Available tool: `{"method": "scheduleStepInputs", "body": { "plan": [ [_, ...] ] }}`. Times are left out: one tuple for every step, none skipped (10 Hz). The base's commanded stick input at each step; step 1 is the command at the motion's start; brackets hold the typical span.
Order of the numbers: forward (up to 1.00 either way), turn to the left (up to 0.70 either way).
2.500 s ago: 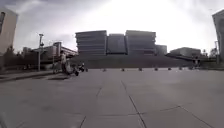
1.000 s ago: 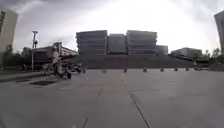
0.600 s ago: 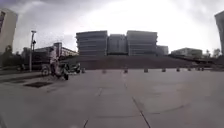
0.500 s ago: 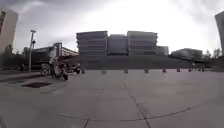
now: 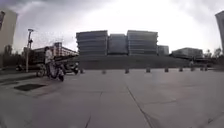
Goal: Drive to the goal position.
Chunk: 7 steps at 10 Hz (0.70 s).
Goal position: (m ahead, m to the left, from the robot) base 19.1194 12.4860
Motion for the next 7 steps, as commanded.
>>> {"method": "scheduleStepInputs", "body": {
  "plan": [
    [0.85,0.00],
    [0.85,0.00],
    [0.85,0.00],
    [0.85,0.00],
    [0.85,0.00],
    [0.85,0.00],
    [0.85,0.00]
  ]
}}
